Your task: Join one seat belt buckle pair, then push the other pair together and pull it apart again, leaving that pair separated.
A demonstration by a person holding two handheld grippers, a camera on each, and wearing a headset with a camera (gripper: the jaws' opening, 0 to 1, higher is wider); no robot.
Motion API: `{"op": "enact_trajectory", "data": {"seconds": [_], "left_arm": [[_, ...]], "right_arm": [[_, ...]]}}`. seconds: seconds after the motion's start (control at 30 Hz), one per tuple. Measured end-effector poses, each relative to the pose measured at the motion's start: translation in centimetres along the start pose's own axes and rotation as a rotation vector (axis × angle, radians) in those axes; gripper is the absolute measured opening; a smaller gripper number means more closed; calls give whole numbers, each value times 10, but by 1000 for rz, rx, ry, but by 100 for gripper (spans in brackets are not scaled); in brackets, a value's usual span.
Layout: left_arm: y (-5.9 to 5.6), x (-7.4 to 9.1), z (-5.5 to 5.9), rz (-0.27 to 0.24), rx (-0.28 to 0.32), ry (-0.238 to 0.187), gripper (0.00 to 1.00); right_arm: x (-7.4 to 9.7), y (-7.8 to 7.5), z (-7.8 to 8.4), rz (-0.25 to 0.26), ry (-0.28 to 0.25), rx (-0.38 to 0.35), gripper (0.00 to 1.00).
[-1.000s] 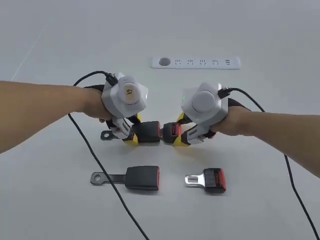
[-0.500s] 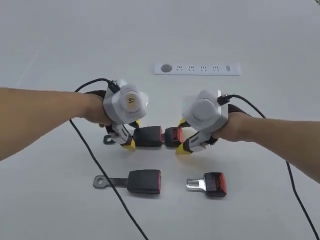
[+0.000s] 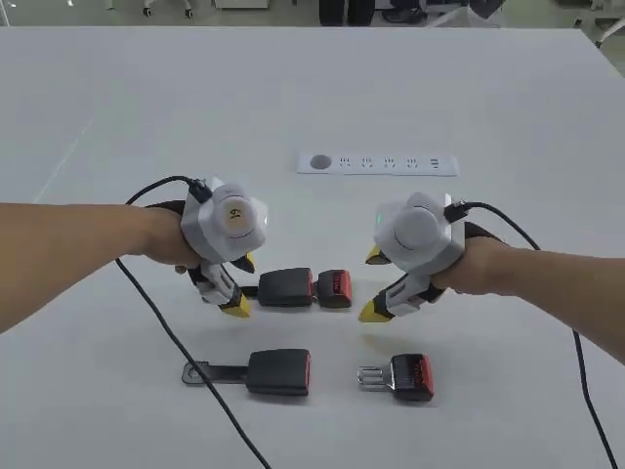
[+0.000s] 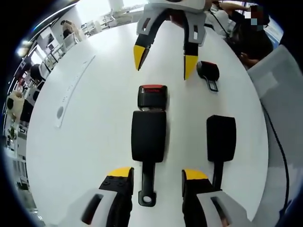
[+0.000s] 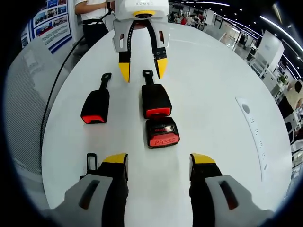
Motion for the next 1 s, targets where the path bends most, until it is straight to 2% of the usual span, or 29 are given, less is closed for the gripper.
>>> {"op": "enact_trajectory", "data": {"seconds": [0.1,0.37,0.5,0.57,0.73,0.77,0.9,1.0], "left_arm": [[0,4,6,-10,18,-7,42],[-18,20,10,-39,77,-38,44],[-20,25,23,-62,112,-58,45],[-27,30,22,-74,132,-70,45],[-36,36,28,-106,189,-132,47],[-35,36,34,-110,199,-141,47],[-49,40,33,-124,227,-178,48],[-58,41,38,-142,254,-209,49]], "right_arm": [[9,5,-2,15,-11,-20,51],[28,12,3,48,-17,-56,53],[36,19,4,62,-28,-71,54],[41,22,6,73,-30,-84,54],[52,32,11,94,-38,-112,56],[53,34,12,98,-39,-116,56],[63,43,17,123,-72,-130,56],[65,51,23,133,-102,-149,56]]}}
Point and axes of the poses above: the centre of the closed fingertips' face, and the gripper's own axes: x roughly backward along the fingers, y roughly to its left, z roughly out of its underside, the point moved 9 cm from there along x, roughly backward along the fingers, and after that the axes turned 13 degrees about -y, right-handed, at the moved point
